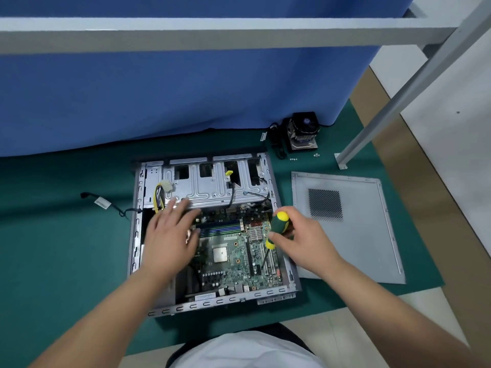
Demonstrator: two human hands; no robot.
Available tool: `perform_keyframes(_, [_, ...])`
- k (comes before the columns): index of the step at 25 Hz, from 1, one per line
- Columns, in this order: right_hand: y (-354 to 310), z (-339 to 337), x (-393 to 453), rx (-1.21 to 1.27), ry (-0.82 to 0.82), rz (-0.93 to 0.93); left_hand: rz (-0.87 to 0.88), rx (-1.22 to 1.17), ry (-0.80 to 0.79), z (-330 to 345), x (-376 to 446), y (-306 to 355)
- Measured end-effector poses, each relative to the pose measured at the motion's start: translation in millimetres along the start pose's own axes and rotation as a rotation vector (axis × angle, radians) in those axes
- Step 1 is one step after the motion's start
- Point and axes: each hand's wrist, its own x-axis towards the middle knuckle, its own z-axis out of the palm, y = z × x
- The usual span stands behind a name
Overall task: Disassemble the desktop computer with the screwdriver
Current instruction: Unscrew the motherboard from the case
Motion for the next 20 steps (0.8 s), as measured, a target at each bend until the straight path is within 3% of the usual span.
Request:
perform_keyframes(3, [15, 8, -17, -0.177, -0.081, -0.080, -0.025, 0.074, -0.052, 10, -10, -19])
perform_keyframes(11, [28, 24, -33, -0.349, -0.035, -0.232, -0.056, 0.108, 0.000, 18, -10, -19])
perform_keyframes(20, [30, 28, -31, -0.313, -0.055, -0.181, -0.059, 0.068, 0.024, 19, -11, -19])
